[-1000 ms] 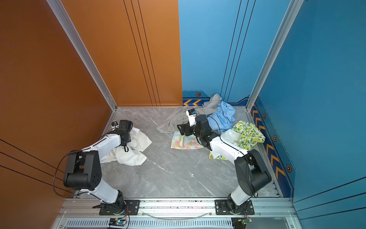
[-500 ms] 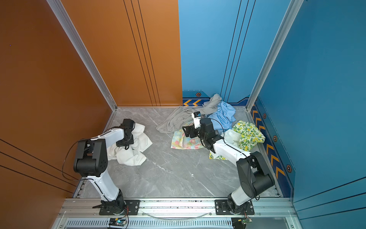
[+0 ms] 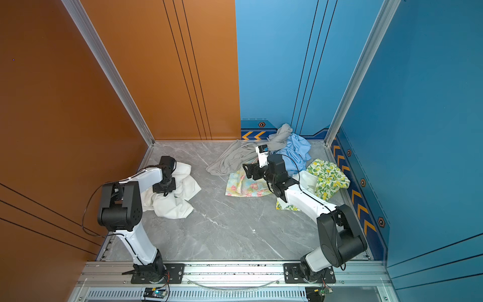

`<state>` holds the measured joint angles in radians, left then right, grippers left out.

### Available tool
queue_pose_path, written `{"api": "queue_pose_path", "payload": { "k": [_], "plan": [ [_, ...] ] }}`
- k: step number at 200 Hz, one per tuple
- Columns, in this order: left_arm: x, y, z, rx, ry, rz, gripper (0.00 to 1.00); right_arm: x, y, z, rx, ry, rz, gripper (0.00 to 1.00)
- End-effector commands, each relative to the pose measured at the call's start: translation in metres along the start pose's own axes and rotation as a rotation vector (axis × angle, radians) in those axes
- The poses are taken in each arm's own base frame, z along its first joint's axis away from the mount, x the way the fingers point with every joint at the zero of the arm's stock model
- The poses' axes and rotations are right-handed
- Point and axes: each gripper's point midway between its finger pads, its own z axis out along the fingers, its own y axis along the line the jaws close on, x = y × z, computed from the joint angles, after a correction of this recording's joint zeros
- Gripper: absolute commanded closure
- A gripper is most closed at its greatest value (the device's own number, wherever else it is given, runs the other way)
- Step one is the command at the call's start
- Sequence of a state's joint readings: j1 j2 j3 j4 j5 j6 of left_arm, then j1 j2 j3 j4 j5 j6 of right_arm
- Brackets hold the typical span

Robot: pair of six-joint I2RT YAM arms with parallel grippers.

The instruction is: Pick out a specific cloth from the pile

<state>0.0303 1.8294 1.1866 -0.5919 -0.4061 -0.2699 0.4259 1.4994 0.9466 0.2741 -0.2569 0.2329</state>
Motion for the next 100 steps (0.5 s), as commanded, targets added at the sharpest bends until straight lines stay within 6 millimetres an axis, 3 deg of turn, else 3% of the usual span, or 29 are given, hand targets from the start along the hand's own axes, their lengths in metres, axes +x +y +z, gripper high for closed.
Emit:
{"api": "queue_pose_path", "payload": {
  "k": [1,43,100],
  "plan": [
    [-0.004,0.004,-0.023,0.048,-0.018,0.009,0.53,-0.012,-0.001,-0.007,0.015,-0.038,-0.023,0.13],
    [-0.015,-0.001,-0.053,0.129,-0.091,0.048,0.10,-0.023,0.004,-0.014,0.007,-0.057,-0.028,0.11],
    [-0.032,-0.006,-0.092,0.265,-0.225,0.041,0.02,-0.034,0.008,-0.021,0.003,-0.071,-0.032,0.08]
  ]
}}
